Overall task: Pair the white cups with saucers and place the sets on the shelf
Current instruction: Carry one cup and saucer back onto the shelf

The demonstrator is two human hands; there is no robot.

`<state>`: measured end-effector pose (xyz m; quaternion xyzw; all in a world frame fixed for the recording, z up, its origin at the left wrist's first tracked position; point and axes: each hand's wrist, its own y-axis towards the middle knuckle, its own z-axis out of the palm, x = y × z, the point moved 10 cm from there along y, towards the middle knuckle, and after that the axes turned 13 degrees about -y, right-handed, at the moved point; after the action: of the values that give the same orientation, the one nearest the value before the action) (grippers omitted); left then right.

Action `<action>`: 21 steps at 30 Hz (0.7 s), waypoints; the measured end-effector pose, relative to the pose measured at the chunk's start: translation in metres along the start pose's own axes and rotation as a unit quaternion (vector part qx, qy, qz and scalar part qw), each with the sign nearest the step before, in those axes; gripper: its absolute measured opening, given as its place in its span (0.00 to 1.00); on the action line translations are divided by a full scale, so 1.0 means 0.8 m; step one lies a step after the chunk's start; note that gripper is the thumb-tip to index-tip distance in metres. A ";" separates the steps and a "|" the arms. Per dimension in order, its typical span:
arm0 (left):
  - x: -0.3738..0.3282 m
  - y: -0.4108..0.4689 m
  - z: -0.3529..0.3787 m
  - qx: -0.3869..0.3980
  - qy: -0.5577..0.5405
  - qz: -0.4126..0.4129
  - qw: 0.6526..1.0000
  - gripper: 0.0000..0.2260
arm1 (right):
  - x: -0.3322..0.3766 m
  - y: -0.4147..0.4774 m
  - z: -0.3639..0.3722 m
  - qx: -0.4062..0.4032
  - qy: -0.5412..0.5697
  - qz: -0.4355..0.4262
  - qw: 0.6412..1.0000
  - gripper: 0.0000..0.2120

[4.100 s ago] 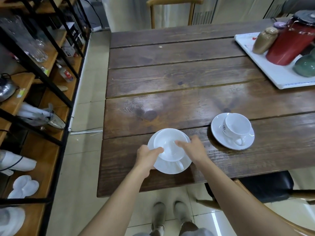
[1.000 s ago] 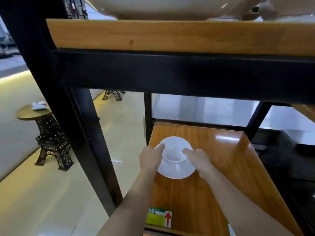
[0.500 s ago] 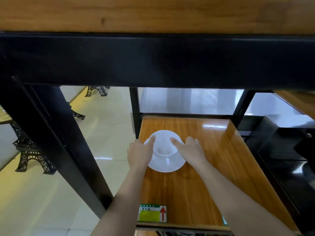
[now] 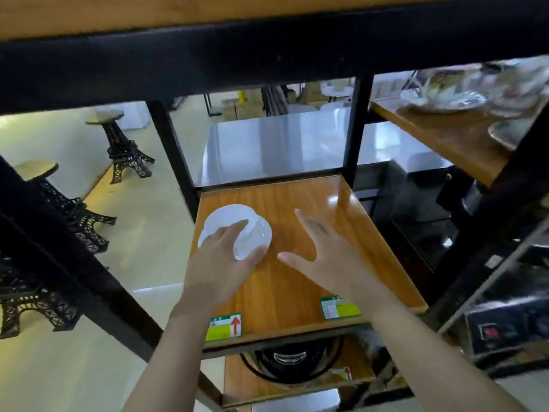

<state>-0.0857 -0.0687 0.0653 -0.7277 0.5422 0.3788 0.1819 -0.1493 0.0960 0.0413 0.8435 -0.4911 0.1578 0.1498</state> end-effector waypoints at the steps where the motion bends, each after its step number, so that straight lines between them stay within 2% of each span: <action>1: -0.010 -0.011 0.013 0.017 -0.016 0.005 1.000 0.28 | -0.008 -0.020 -0.007 0.002 0.008 -0.002 1.000 0.40; 4: -0.042 -0.045 0.058 0.067 -0.037 0.018 0.997 0.29 | -0.038 -0.081 -0.025 0.006 0.005 0.018 1.000 0.41; 10: -0.135 -0.134 0.151 0.160 -0.028 0.107 0.981 0.33 | -0.124 -0.215 -0.074 -0.042 0.011 0.061 0.997 0.41; 16: -0.237 -0.248 0.271 0.251 -0.034 0.177 0.951 0.35 | -0.256 -0.379 -0.125 -0.094 -0.008 0.180 0.979 0.42; 21: -0.344 -0.355 0.379 0.334 -0.056 0.265 0.903 0.33 | -0.355 -0.556 -0.176 -0.152 0.011 0.296 0.943 0.41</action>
<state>0.0361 0.4135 0.0336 -0.4313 0.7988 0.2501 0.3367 0.0907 0.5853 0.0082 0.6257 -0.7351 0.1277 0.2276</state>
